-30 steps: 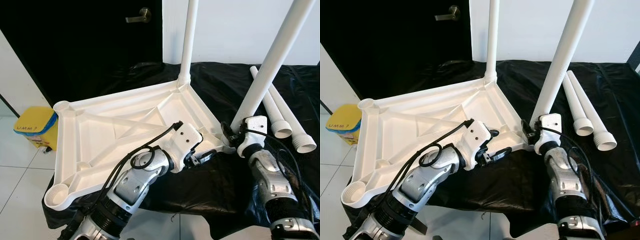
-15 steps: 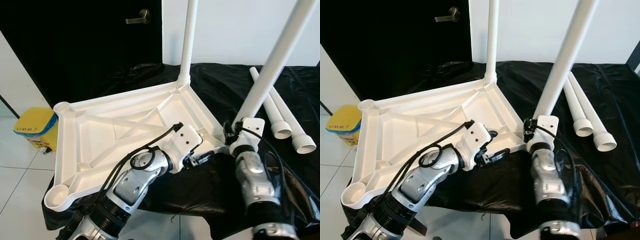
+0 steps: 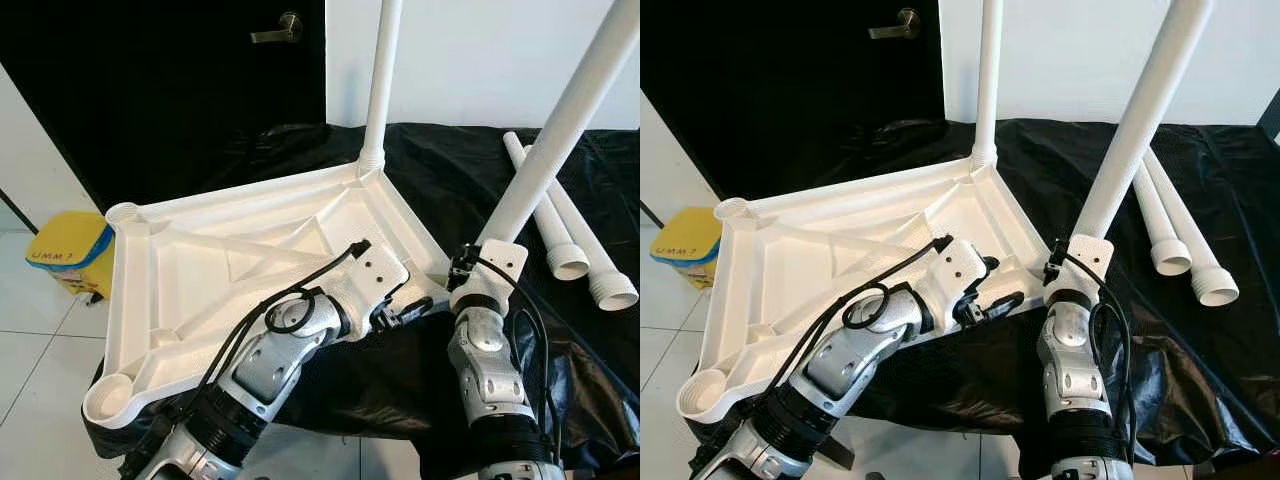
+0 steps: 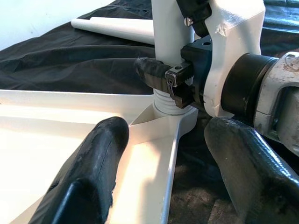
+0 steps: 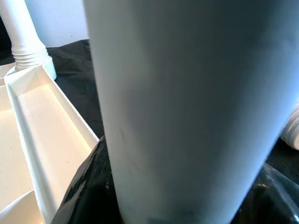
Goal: Building children table
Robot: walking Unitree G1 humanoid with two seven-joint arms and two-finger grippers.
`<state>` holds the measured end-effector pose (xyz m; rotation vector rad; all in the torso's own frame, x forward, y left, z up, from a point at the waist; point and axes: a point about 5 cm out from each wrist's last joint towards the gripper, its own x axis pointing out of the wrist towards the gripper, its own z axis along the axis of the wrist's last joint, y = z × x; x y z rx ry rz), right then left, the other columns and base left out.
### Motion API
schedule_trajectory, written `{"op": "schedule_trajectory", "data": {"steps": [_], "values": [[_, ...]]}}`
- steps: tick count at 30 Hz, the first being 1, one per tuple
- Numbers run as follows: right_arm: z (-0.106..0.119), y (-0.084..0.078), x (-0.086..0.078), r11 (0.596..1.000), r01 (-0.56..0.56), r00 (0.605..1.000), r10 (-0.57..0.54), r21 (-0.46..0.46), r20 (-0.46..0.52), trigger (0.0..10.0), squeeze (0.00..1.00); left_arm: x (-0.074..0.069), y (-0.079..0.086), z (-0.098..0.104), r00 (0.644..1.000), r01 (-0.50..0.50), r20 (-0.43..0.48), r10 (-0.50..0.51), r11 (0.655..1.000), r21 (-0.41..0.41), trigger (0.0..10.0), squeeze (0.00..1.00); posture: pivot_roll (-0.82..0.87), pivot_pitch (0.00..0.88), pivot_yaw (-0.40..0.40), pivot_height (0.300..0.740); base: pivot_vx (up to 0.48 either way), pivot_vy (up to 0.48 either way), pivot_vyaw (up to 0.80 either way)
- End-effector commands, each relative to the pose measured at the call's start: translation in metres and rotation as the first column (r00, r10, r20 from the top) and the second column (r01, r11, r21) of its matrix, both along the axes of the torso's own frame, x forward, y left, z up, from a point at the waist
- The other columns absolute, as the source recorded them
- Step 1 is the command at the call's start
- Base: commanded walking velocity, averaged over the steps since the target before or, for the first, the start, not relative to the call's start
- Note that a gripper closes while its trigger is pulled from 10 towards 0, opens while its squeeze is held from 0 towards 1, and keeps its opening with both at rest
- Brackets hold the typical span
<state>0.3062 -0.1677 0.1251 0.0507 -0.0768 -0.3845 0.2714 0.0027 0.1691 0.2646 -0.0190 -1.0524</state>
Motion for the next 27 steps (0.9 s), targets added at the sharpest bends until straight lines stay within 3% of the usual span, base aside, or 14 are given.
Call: {"op": "schedule_trajectory", "data": {"steps": [1,10,11,12,13,21,25,26,27], "values": [[-0.014,0.002,-0.005,1.0,-0.006,0.998,0.005,-0.003,-0.064,10.0,0.0,0.0,0.0,0.0,0.999,0.047,-0.004,-0.047,0.999,0.011,10.0,0.0,-0.21,0.055,0.04,0.74,0.0,0.0,0.0],[-0.01,0.001,-0.006,0.996,-0.082,0.996,0.082,0.02,-0.019,10.0,0.0,0.0,0.003,-0.001,0.999,0.041,-0.006,-0.041,0.999,0.016,10.0,0.0,-0.2,0.059,0.045,0.74,0.0,0.0,0.0],[-0.009,0.0,-0.006,0.995,-0.094,0.995,0.095,0.013,-0.012,10.0,0.88,0.0,0.004,-0.002,0.999,0.041,-0.008,-0.041,0.999,0.019,10.0,0.0,-0.2,0.062,0.045,0.74,0.0,0.0,0.0],[-0.009,0.0,-0.006,0.995,-0.094,0.995,0.095,0.013,-0.012,10.0,0.88,0.0,0.004,-0.002,0.999,0.041,-0.008,-0.041,0.999,0.019,10.0,0.0,-0.2,0.062,0.045,0.74,0.0,0.0,0.0],[-0.007,-0.002,-0.007,0.994,-0.108,0.994,0.108,0.006,0.0,10.0,1.0,0.0,0.005,-0.003,0.999,0.041,-0.01,-0.04,0.999,0.021,10.0,0.0,-0.2,0.063,0.044,0.74,0.0,0.0,0.0],[0.0,-0.009,-0.009,0.977,-0.209,0.976,0.211,-0.043,0.046,10.0,1.0,0.0,0.004,-0.003,0.999,0.04,-0.017,-0.04,0.999,0.02,10.0,0.0,-0.2,0.068,0.041,0.74,0.0,0.0,0.0],[0.0,-0.022,-0.012,0.942,-0.326,0.941,0.331,-0.084,0.064,10.0,1.0,-0.001,0.005,-0.005,0.999,0.038,-0.027,-0.037,0.999,0.021,10.0,0.0,-0.19,0.076,0.045,0.74,0.0,0.0,0.0],[0.001,-0.025,-0.012,0.923,-0.372,0.923,0.379,-0.1,0.069,10.0,0.62,-0.001,0.005,-0.006,0.999,0.037,-0.029,-0.037,0.999,0.022,10.0,0.0,-0.19,0.076,0.045,0.74,0.0,0.0,0.0],[0.001,-0.025,-0.012,0.923,-0.372,0.923,0.379,-0.1,0.069,10.0,0.62,-0.001,0.005,-0.006,0.999,0.037,-0.029,-0.037,0.999,0.022,10.0,0.0,-0.19,0.076,0.045,0.74,0.0,0.0,0.0]]}}
